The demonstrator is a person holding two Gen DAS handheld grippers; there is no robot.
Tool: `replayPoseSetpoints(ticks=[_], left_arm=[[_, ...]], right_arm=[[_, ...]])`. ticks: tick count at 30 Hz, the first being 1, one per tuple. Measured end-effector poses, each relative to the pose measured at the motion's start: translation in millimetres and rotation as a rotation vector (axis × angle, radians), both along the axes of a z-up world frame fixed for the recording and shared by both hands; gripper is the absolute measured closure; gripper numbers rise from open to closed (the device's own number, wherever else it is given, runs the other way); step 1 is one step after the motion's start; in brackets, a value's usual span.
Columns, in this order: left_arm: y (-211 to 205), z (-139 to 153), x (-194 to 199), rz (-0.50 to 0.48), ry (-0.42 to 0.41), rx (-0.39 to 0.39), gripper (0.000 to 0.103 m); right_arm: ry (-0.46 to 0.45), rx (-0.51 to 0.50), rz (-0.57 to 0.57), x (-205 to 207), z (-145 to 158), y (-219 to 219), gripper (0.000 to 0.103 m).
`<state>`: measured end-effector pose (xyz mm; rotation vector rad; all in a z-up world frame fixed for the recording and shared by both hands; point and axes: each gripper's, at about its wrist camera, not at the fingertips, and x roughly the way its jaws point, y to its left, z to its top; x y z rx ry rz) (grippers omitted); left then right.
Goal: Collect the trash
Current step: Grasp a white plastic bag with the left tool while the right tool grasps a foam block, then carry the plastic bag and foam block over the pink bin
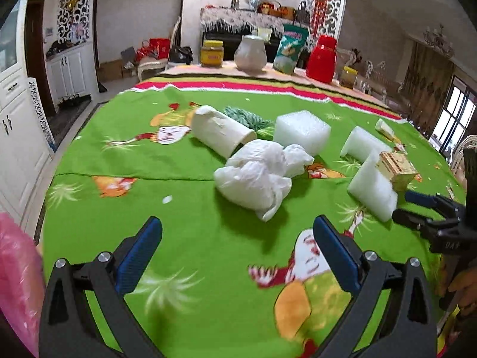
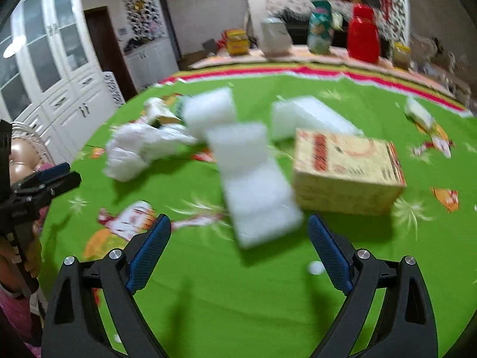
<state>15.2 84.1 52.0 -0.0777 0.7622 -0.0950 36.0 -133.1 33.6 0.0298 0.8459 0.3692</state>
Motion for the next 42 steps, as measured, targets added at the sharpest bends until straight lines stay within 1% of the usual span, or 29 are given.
replayPoseSetpoints(ticks=[4,7,11,13,14,15,17,20,21,22,23,25,27,29,31,35,38,40,42], left_arm=[[-10,-9,22,-0.007,0.037,0.003,0.005],[-15,-13,33,-0.013,0.061,0.003,0.005],[-20,-18,52,-0.008,0.096,-0.014,0.005],[-20,-19,62,0.001,0.11,-0.016,0.005],[-21,-19,68,0.015,0.115,-0.015,0.005],[-22,-19,73,0.024,0.115,-0.016,0.005],[-24,-19,81,0.034,0.115,-0.017,0.005],[-32,-21,90,0.031,0.123,0.003,0.006],[-33,-22,90,0.027,0.118,0.002,0.008],[-35,-21,90,0.027,0.112,0.002,0.015],[-37,-21,90,0.024,0.106,0.012,0.018],[-44,-22,89,-0.001,0.095,0.057,0.027],[-49,-24,85,-0.037,0.083,0.096,0.03],[-49,-25,82,-0.052,0.07,0.108,0.036],[-46,-26,80,-0.063,0.068,0.103,0.042],[-41,-27,82,-0.085,0.07,0.091,0.05],[-41,-27,81,-0.1,0.068,0.097,0.055],[-43,-26,80,-0.118,0.065,0.095,0.062],[-42,-24,78,-0.131,0.063,0.068,0.066]], right_arm=[[0.072,-0.01,0.03,18,-16,8,0.015],[0.039,-0.03,0.067,28,-11,21,0.015],[0.047,-0.041,0.061,42,-13,26,0.015],[0.043,-0.023,0.051,45,-12,22,0.026],[0.046,-0.02,0.042,45,-11,20,0.041],[0.05,-0.01,0.034,47,-11,17,0.044],[0.047,0.027,0.018,50,-10,10,0.046],[0.035,0.054,-0.004,49,-7,5,0.047],[0.028,0.066,-0.021,49,-6,1,0.047],[0.027,0.086,-0.029,49,-6,-3,0.047],[0.031,0.103,-0.038,49,-6,-6,0.047],[0.032,0.114,-0.078,49,-6,-11,0.047],[0.019,0.112,-0.078,47,-4,-10,0.047],[0.007,0.086,-0.087,46,-2,-5,0.047],[0.005,0.04,-0.093,46,-2,2,0.047],[0.007,-0.025,-0.096,48,-4,10,0.047],[-0.006,-0.047,-0.108,46,-3,11,0.047],[-0.024,-0.053,-0.109,43,-1,11,0.047],[-0.042,-0.06,-0.114,40,1,11,0.047]])
